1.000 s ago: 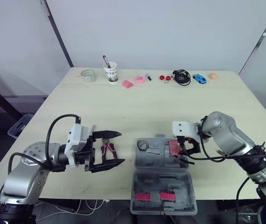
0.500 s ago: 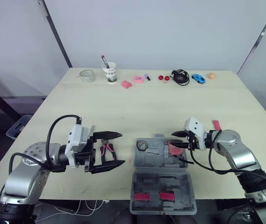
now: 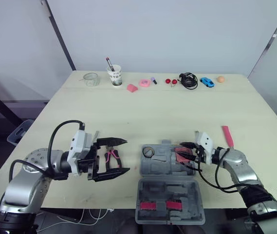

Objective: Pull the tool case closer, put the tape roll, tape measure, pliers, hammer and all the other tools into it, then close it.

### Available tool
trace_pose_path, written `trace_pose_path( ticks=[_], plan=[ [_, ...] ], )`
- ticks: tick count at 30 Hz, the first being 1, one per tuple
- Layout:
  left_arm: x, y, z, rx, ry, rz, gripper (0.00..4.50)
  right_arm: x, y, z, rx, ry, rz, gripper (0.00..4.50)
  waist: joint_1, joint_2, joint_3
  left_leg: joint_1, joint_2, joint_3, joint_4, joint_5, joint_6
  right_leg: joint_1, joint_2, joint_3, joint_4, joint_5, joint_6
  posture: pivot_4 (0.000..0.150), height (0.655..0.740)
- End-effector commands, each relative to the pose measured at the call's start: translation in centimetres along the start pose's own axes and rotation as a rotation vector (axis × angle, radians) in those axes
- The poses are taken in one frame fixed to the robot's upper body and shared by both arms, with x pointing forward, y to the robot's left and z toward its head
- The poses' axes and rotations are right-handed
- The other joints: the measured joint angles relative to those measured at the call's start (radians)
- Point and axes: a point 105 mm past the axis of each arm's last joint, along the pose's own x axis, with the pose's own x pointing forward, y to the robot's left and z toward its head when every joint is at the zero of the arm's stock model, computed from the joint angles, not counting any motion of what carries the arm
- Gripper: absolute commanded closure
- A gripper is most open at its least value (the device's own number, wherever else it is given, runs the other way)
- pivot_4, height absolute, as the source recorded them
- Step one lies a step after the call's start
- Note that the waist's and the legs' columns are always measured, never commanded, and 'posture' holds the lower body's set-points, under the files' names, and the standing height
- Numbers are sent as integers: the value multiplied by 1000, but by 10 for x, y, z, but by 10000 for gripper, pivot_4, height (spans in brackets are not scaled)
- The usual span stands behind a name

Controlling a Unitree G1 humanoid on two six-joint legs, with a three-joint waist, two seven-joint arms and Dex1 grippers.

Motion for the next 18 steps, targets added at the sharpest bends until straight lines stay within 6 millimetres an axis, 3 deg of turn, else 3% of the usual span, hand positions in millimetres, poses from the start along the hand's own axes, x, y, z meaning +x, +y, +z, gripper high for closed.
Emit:
trace_pose_path(
  ticks=[1,8,10,16,18],
  plan=[
    [-2,0,4,27,1,8,0,-3,4,-27,37,69,-15,24441,0,0,0,0,0,0,0,0,0,0,0,0,0,0,0,1500,7400],
    [-2,1,3,25,5,12,0,-7,24,-80,202,202,-20,24441,-1,-8,-6,10,1,0,0,0,0,8,0,1,0,-2,-4,1500,7400],
    [-2,2,2,23,3,15,0,-8,28,-86,189,229,-8,24441,0,-8,-10,18,1,0,-2,0,0,17,0,1,-2,-2,-4,1500,7400],
    [-7,4,-3,-8,-5,64,0,-3,13,-53,105,96,-50,24441,2,-12,-13,20,4,-3,-3,0,0,19,-2,0,-5,-3,-5,1500,7400],
    [-9,6,-7,-34,-21,106,0,-3,2,-27,51,9,-92,24441,2,-11,-12,19,5,-3,-3,0,0,19,-3,0,-5,-3,-5,1500,7400]
  ],
)
